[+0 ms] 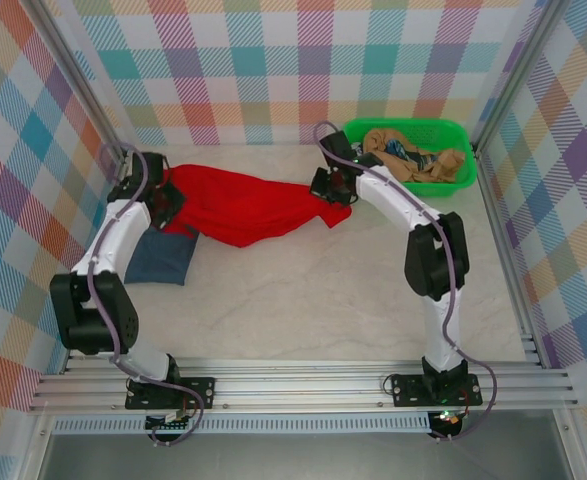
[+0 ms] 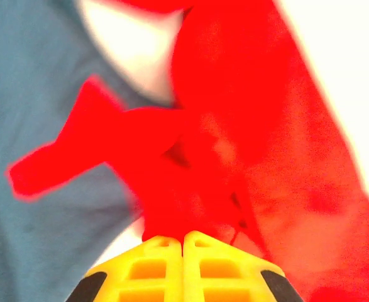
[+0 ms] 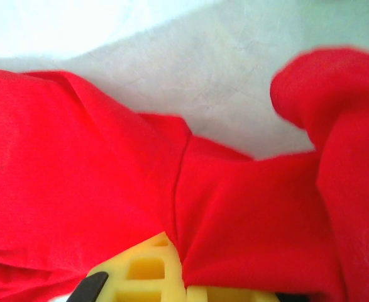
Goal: Fold and stack the t-shirts
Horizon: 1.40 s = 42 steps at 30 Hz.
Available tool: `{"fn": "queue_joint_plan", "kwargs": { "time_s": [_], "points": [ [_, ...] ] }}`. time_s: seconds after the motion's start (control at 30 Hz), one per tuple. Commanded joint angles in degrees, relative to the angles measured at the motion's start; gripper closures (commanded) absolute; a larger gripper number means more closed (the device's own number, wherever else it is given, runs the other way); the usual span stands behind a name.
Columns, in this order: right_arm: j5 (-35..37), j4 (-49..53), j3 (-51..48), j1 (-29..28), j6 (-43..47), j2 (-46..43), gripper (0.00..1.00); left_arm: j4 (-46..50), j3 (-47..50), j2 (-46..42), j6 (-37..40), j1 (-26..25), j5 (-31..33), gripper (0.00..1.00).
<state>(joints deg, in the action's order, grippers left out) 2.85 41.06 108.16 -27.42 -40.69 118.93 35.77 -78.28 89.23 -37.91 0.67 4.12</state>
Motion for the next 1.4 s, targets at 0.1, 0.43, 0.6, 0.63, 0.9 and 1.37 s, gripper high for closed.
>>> {"fn": "queue_joint_plan", "kwargs": {
  "time_s": [0.1, 0.43, 0.6, 0.63, 0.9, 1.37],
  "points": [
    [1.9, 5.7, 6.3, 3.0, 6.2, -9.0, 1.00, 1.2, -14.0, -7.2, -1.9, -1.9, 4.2, 1.00],
    [-0.4, 12.5, 15.4, 6.9, 11.4, -16.7, 1.00, 0.8, -30.0, -8.7, -2.3, -2.0, -4.0, 1.00],
    [0.4, 11.5, 15.3, 9.5, 11.1, -23.2, 1.00, -0.4, -35.9, -6.2, -6.0, -2.0, -11.1, 1.00],
    [0.6, 11.1, 15.4, 10.0, 11.2, -24.6, 1.00, -1.7, -36.4, -5.4, -7.3, -2.1, -13.3, 1.00],
    [5.4, 3.1, 12.3, 12.6, 13.9, -38.5, 1.00, -9.8, -47.8, 6.0, -12.8, -9.2, -19.8, 1.00],
    [-15.3, -4.2, -6.8, 8.3, 7.5, -51.6, 1.00, 1.9, -69.8, 24.1, -10.8, -9.9, -17.1, 1.00]
  ]
}}
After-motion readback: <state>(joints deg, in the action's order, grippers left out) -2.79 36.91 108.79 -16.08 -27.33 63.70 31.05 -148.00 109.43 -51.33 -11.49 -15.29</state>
